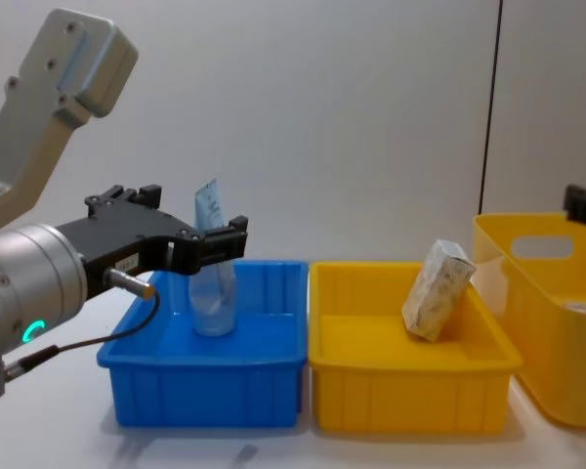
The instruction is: Bimanual collaborative sorting of washing and personal care products
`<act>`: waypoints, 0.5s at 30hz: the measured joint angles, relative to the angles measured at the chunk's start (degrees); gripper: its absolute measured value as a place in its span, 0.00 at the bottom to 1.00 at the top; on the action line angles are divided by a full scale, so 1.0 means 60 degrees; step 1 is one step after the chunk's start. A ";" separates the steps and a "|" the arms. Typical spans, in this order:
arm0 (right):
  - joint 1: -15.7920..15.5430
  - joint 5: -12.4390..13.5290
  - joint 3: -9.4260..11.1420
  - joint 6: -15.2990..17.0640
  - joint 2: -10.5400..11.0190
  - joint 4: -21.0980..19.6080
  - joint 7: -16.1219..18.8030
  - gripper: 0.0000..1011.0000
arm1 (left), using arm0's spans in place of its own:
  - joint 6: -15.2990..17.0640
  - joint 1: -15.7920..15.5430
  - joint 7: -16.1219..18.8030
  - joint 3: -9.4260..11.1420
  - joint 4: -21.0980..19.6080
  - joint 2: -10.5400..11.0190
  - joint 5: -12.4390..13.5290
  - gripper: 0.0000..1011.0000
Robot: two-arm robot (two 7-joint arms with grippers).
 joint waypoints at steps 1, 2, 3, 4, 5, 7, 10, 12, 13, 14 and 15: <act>-0.0132 0.0069 -0.0133 -0.0056 0.0133 -0.0124 0.0085 0.99 | 0.0000 0.0001 0.0000 0.0000 -0.0001 0.0001 0.0000 0.99; -0.0187 0.0106 -0.0193 -0.0086 0.0203 -0.0189 0.0127 0.99 | 0.0000 0.0001 0.0001 0.0000 -0.0001 0.0000 0.0000 0.99; -0.0246 0.0138 -0.0255 -0.0116 0.0269 -0.0247 0.0164 0.99 | 0.0000 0.0001 0.0000 0.0000 -0.0001 0.0000 0.0001 0.99; -0.0362 0.0201 -0.0381 -0.0165 0.0391 -0.0347 0.0238 0.99 | 0.0000 0.0001 0.0000 0.0000 -0.0001 0.0000 0.0001 0.99; -0.0409 0.0234 -0.0433 -0.0191 0.0441 -0.0398 0.0273 0.99 | 0.0000 0.0000 0.0000 0.0000 0.0000 0.0000 0.0001 0.99; -0.0542 0.0311 -0.0562 -0.0251 0.0586 -0.0533 0.0358 0.99 | 0.0000 0.0001 0.0000 0.0000 0.0000 0.0000 0.0001 0.99; -0.0658 0.0378 -0.0687 -0.0298 0.0705 -0.0639 0.0430 0.99 | -0.0001 0.0000 0.0000 -0.0001 0.0000 0.0000 0.0000 0.99; -0.0692 0.0402 -0.0723 -0.0314 0.0741 -0.0674 0.0454 0.99 | -0.0001 0.0000 0.0000 0.0000 0.0000 0.0000 0.0000 0.99; -0.0714 0.0412 -0.0746 -0.0326 0.0765 -0.0692 0.0468 0.99 | -0.0001 0.0000 0.0000 0.0000 0.0000 0.0001 0.0000 0.99; -0.0720 0.0414 -0.0754 -0.0329 0.0773 -0.0700 0.0473 0.99 | 0.0000 0.0000 0.0000 0.0000 0.0000 0.0000 0.0000 0.99; -0.0724 0.0417 -0.0757 -0.0331 0.0778 -0.0704 0.0475 0.99 | -0.0001 0.0000 0.0000 0.0000 0.0000 0.0000 0.0000 0.99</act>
